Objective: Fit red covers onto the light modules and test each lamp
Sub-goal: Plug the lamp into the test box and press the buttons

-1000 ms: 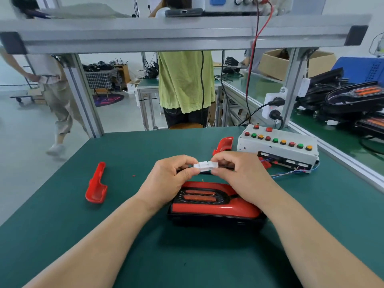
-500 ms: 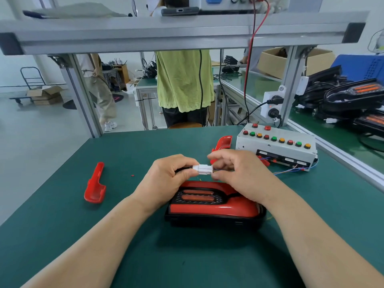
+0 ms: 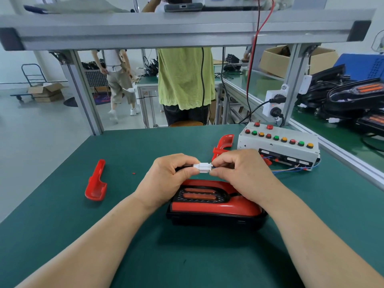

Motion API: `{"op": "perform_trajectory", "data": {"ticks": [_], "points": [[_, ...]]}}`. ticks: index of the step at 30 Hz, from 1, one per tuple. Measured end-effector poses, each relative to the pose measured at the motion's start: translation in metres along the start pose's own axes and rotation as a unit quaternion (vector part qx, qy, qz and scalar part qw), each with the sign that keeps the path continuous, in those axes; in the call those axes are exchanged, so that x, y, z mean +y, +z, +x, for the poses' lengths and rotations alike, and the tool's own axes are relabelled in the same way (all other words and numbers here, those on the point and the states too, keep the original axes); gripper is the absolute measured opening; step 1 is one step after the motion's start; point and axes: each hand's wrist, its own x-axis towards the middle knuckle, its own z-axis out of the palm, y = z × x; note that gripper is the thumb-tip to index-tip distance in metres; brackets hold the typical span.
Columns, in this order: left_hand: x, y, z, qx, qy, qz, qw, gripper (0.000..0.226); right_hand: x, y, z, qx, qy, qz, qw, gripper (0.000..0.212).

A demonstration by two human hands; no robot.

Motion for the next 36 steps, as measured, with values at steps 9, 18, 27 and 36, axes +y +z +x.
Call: {"op": "perform_trajectory", "data": {"ticks": [9, 18, 27, 36], "points": [[0.002, -0.002, 0.003, -0.014, -0.007, -0.017, 1.0, 0.013, -0.004, -0.002, 0.0, 0.001, 0.003, -0.005, 1.0, 0.003], [0.002, -0.001, 0.007, -0.015, -0.009, -0.05, 0.999, 0.019, -0.007, -0.005, 0.0, 0.019, -0.005, 0.011, 1.0, 0.003], [0.001, 0.005, 0.008, 0.02, 0.005, -0.014, 1.0, 0.014, 0.001, -0.009, 0.003, 0.032, 0.006, -0.049, 0.998, 0.041], [-0.022, 0.004, 0.009, 0.045, -0.11, 0.008, 0.993, 0.016, 0.018, -0.015, 0.006, 0.118, 0.059, -0.032, 0.991, 0.02]]}}
